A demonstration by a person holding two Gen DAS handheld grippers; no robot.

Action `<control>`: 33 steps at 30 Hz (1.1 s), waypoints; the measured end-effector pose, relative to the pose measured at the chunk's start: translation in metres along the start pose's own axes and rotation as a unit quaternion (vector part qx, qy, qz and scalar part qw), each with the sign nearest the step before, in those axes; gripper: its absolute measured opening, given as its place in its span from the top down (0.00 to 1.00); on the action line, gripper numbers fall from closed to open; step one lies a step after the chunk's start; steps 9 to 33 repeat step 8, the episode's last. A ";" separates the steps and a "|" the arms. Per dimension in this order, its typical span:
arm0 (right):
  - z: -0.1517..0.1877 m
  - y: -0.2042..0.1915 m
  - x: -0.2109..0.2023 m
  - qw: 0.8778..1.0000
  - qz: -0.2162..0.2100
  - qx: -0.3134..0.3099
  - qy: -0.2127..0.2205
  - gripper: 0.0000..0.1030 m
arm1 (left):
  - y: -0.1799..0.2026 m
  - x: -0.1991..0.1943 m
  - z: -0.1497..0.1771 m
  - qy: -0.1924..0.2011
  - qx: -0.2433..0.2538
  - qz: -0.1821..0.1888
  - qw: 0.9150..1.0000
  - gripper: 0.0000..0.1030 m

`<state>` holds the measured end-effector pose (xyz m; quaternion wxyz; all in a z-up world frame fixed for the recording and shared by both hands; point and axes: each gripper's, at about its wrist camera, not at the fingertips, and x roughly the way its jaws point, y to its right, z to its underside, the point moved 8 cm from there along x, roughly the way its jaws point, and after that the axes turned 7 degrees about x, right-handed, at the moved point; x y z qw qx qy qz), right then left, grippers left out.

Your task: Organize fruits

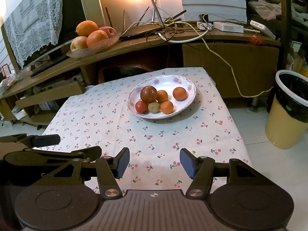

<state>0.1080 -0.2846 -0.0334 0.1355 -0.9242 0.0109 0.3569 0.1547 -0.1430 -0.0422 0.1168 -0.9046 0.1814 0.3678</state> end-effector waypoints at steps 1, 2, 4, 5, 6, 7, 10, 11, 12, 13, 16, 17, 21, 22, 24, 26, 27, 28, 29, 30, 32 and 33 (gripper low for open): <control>0.001 0.000 0.000 1.000 -0.002 0.001 -0.002 0.42 | 0.000 0.000 0.000 0.002 0.002 -0.003 1.000 0.04; 0.001 -0.001 0.001 1.000 -0.003 0.001 -0.002 0.42 | -0.001 -0.001 -0.001 0.005 0.005 -0.006 1.000 0.03; 0.001 -0.002 0.001 1.000 -0.002 0.000 -0.002 0.42 | -0.001 -0.001 -0.001 0.009 0.010 -0.011 1.000 0.03; 0.001 -0.002 0.001 1.000 -0.002 0.000 -0.002 0.42 | -0.002 -0.002 -0.002 0.013 0.011 -0.015 1.000 0.01; 0.002 -0.002 0.002 1.000 -0.003 0.000 -0.001 0.42 | -0.003 -0.002 -0.002 0.016 0.011 -0.019 1.000 0.00; 0.002 -0.002 0.002 1.000 -0.003 0.000 -0.001 0.42 | -0.003 -0.002 -0.003 0.017 0.012 -0.022 1.000 0.00; 0.002 -0.002 0.002 1.000 -0.003 0.000 0.000 0.42 | -0.004 -0.003 -0.003 0.018 0.012 -0.024 0.999 0.00; 0.002 -0.002 0.002 1.000 -0.003 0.000 0.000 0.42 | -0.004 -0.003 -0.003 0.018 0.012 -0.024 0.999 0.00; 0.002 -0.002 0.002 1.000 -0.003 0.000 0.000 0.42 | -0.004 -0.003 -0.003 0.018 0.012 -0.024 0.999 0.00; 0.002 -0.002 0.002 1.000 -0.003 0.000 0.000 0.42 | -0.004 -0.003 -0.003 0.018 0.012 -0.024 0.999 0.00; 0.002 -0.002 0.002 1.000 -0.003 0.000 0.000 0.42 | -0.004 -0.003 -0.003 0.018 0.012 -0.024 0.999 0.00; 0.002 -0.002 0.002 1.000 -0.003 0.000 0.000 0.42 | -0.004 -0.003 -0.003 0.018 0.012 -0.024 0.999 0.00; 0.002 -0.002 0.002 1.000 -0.003 0.000 0.000 0.42 | -0.004 -0.003 -0.003 0.018 0.012 -0.024 0.999 0.00; 0.002 -0.002 0.002 1.000 -0.003 0.000 0.000 0.42 | -0.004 -0.003 -0.003 0.018 0.012 -0.024 0.999 0.00; 0.002 -0.002 0.002 1.000 -0.003 0.000 0.000 0.42 | -0.004 -0.003 -0.003 0.018 0.012 -0.024 0.999 0.00; 0.002 -0.002 0.002 1.000 -0.003 0.000 0.000 0.42 | -0.004 -0.003 -0.003 0.018 0.012 -0.024 0.999 0.00; 0.002 -0.002 0.002 1.000 -0.003 0.000 0.000 0.42 | -0.004 -0.003 -0.003 0.018 0.012 -0.024 0.999 0.00; 0.002 -0.002 0.002 1.000 -0.003 0.000 0.000 0.42 | -0.004 -0.003 -0.003 0.018 0.012 -0.024 0.999 0.00; 0.002 -0.002 0.002 1.000 -0.003 0.000 0.000 0.42 | -0.004 -0.003 -0.003 0.018 0.012 -0.024 0.999 0.00; 0.002 -0.002 0.002 1.000 -0.003 0.000 0.000 0.42 | -0.004 -0.003 -0.003 0.018 0.012 -0.024 0.999 0.00; 0.002 -0.002 0.002 1.000 -0.003 0.000 0.000 0.42 | -0.004 -0.003 -0.003 0.018 0.012 -0.024 0.999 0.00; 0.002 -0.002 0.002 1.000 -0.003 0.000 0.000 0.42 | -0.004 -0.003 -0.003 0.018 0.012 -0.024 0.999 0.00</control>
